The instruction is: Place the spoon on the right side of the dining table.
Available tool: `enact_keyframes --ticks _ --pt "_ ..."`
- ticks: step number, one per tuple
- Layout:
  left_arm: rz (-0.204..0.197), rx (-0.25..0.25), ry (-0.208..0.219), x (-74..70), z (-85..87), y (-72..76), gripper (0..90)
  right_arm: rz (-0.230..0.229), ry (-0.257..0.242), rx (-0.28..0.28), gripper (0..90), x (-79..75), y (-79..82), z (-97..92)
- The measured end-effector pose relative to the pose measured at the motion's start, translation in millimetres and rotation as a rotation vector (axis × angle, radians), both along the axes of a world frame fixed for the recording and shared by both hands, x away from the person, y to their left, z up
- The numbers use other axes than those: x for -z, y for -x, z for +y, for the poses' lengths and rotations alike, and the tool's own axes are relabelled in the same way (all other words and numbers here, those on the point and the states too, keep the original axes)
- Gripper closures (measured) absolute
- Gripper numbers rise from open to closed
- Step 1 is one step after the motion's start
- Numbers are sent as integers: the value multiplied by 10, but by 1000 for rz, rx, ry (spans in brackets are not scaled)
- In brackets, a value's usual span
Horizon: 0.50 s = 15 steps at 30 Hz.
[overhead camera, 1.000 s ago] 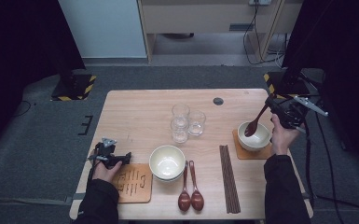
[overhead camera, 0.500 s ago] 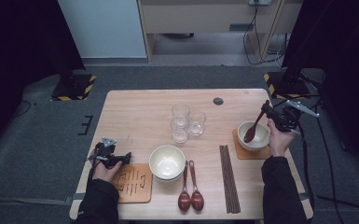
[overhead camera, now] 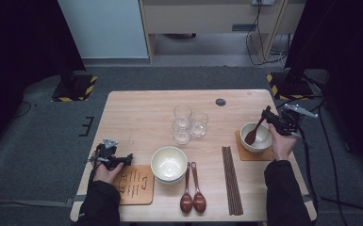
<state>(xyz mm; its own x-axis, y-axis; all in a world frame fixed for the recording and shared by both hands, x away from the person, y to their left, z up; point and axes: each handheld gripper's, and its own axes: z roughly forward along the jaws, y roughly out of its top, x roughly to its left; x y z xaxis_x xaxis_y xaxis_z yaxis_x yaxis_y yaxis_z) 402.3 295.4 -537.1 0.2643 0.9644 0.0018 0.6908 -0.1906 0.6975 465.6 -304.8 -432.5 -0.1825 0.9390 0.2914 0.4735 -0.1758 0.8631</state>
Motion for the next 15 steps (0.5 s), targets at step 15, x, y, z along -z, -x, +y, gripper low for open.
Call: enact_keyframes --ticks 15 --pt "0 0 0 0 0 0 0 29 124 -7 472 107 111 -66"
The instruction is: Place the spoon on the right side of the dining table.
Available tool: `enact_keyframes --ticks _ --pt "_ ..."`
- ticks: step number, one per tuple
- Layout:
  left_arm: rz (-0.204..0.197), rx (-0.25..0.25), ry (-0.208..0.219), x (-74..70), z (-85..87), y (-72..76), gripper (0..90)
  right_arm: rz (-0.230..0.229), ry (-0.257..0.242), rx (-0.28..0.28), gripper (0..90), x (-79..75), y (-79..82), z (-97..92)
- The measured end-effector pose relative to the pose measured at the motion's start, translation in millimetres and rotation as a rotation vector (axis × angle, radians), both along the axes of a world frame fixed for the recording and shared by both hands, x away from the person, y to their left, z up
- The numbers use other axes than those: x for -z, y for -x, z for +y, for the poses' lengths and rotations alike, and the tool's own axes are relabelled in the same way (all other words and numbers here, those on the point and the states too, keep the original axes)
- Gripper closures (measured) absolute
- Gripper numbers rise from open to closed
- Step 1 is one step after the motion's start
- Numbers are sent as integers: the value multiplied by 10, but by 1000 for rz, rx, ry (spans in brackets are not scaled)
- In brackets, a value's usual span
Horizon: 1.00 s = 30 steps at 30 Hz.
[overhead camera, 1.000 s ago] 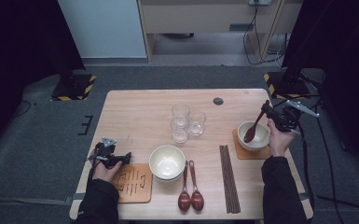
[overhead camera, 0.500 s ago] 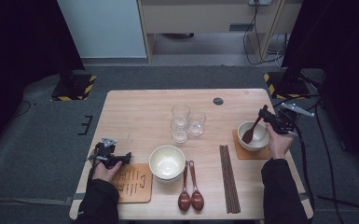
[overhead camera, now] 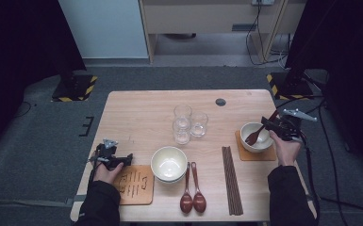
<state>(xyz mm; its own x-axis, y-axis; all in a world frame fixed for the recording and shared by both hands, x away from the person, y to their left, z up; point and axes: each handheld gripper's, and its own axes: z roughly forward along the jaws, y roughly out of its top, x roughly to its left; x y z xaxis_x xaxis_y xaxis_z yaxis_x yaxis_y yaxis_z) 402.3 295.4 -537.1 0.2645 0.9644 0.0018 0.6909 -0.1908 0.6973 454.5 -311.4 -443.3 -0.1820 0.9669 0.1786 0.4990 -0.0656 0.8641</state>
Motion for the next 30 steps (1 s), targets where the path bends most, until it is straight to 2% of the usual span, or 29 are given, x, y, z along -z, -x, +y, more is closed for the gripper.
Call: enact_keyframes --ticks 4,9,30 --pt "0 0 0 0 0 0 0 -3 -14 -5 428 51 27 -29" --pt "0 0 0 0 0 0 0 25 -18 -10 384 100 40 -59" --pt "0 0 0 0 0 0 0 70 -48 -9 242 218 98 -191"
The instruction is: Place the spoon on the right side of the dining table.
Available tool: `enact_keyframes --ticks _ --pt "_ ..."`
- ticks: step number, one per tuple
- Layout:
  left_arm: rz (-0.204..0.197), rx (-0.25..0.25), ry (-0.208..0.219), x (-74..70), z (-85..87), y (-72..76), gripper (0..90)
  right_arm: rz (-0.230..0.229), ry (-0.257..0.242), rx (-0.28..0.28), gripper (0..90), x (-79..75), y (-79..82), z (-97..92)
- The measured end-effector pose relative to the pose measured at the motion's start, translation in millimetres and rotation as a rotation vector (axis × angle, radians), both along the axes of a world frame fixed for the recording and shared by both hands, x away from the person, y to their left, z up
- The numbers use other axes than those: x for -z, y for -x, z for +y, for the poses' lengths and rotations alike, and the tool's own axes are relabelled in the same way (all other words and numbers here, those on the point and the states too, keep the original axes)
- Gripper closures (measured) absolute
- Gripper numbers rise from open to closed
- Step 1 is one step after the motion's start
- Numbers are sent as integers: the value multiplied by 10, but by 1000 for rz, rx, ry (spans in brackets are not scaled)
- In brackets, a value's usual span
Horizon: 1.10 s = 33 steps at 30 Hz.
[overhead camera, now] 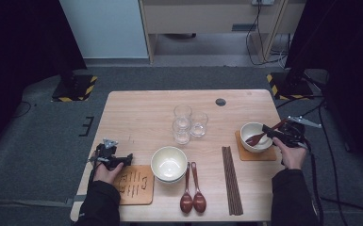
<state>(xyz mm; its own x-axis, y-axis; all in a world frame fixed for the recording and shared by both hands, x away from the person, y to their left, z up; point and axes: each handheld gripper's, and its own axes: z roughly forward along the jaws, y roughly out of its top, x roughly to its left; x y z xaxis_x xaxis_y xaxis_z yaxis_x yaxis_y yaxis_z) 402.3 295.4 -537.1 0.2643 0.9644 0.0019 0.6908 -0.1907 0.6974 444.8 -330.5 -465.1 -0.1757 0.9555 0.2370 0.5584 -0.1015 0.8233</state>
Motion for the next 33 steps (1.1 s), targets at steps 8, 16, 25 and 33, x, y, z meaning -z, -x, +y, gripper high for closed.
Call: enact_keyframes --ticks 8,16,25,33 --pt "0 0 0 0 0 0 0 19 -1 0 210 72 15 -31" --pt "0 0 0 0 0 0 0 34 -7 8 196 126 23 -68" --pt "0 0 0 0 0 0 0 45 -10 4 187 163 64 -99" --pt "0 0 0 0 0 0 0 73 2 -13 173 175 127 -91"
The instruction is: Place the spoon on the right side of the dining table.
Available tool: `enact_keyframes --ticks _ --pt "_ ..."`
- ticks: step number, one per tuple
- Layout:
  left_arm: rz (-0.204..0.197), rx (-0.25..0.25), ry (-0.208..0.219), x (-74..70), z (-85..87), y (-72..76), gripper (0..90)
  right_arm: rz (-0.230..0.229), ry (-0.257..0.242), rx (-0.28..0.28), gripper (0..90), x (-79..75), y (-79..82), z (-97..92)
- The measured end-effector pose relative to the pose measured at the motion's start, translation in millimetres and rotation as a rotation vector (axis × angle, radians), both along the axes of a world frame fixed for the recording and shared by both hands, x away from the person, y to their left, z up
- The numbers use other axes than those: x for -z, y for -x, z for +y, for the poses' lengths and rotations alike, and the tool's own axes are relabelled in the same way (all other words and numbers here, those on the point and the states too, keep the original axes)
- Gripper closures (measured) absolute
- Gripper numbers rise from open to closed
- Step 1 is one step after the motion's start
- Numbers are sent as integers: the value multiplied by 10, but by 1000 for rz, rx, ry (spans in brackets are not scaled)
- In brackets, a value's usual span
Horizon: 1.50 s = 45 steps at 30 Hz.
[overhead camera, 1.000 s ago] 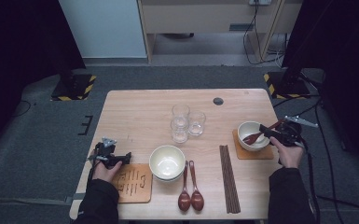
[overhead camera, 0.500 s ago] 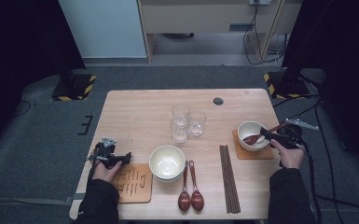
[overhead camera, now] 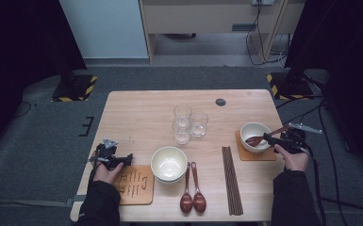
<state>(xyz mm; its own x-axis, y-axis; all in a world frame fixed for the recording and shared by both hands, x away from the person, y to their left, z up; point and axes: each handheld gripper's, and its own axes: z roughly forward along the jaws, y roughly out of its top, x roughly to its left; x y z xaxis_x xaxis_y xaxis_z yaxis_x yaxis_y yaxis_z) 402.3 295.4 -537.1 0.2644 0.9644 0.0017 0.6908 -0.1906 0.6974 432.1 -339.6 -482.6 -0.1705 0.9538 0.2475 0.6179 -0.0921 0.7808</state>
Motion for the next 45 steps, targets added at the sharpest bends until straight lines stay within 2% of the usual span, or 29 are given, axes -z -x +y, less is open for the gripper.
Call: enact_keyframes --ticks 6,15,21,25,32,38,41,45 --pt "0 0 0 0 0 0 0 -20 -11 -4 172 -65 123 4" --pt "0 0 0 0 0 0 0 -25 -8 -29 171 -146 243 37" --pt "0 0 0 0 0 0 0 -61 -24 -39 189 -267 287 66" --pt "0 0 0 0 0 0 0 -80 -17 -53 194 -333 246 111" --pt "0 0 0 0 0 0 0 -76 1 -68 190 -378 122 181" --pt "0 0 0 0 0 0 0 -72 20 -53 190 -312 -20 210" --pt "0 0 0 0 0 0 0 -54 34 -62 185 -270 -82 231" --pt "0 0 0 0 0 0 0 -53 57 -73 185 -247 -124 241"
